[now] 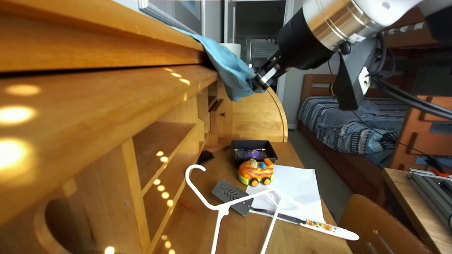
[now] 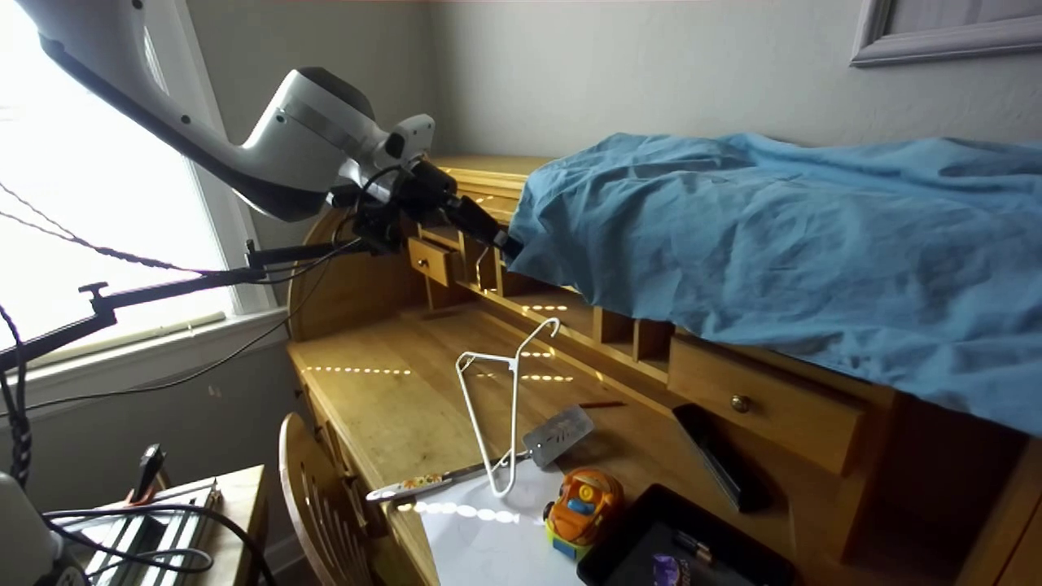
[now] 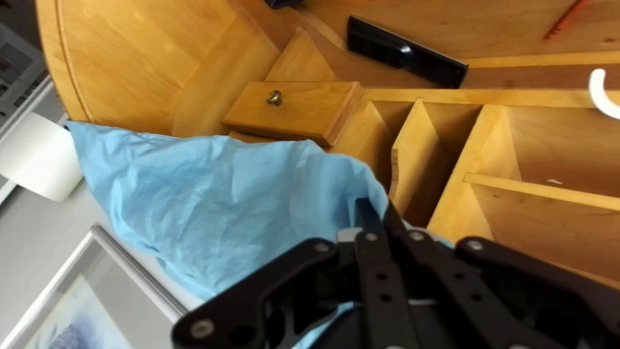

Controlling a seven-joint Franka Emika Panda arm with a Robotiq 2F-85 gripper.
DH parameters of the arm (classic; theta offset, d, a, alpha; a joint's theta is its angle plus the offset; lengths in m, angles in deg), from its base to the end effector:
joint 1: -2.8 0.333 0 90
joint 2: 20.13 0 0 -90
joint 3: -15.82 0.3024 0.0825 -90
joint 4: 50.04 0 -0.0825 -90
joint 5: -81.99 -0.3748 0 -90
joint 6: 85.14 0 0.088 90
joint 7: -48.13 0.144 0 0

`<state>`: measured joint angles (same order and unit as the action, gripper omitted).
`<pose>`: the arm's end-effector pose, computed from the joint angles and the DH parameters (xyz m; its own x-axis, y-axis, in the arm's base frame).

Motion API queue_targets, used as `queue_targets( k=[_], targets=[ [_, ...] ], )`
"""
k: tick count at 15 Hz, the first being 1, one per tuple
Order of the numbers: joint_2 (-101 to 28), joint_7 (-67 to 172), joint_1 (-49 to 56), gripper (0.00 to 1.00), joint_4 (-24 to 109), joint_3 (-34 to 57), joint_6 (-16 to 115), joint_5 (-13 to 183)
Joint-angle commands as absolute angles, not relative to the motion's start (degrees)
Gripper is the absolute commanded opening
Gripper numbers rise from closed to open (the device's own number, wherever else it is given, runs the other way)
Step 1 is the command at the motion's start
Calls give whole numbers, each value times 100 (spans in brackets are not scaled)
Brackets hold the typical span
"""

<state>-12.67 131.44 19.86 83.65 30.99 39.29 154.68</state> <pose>0.4627 0.2144 0.3809 0.6635 0.1708 0.7285 -0.2908 -0.8382 0.4614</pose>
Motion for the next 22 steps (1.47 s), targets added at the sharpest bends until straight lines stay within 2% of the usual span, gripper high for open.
queue_targets(
  k=[1,13,18,22],
  targets=[
    [-1004,11841,1904,1,8088,2961,4255,14774],
    [235,10402,1555,1,7858,2700,4235,13637],
    [177,9570,1410,1,7691,2295,4901,13031],
    [-16,8212,1421,1,7175,2368,5194,12189]
  ],
)
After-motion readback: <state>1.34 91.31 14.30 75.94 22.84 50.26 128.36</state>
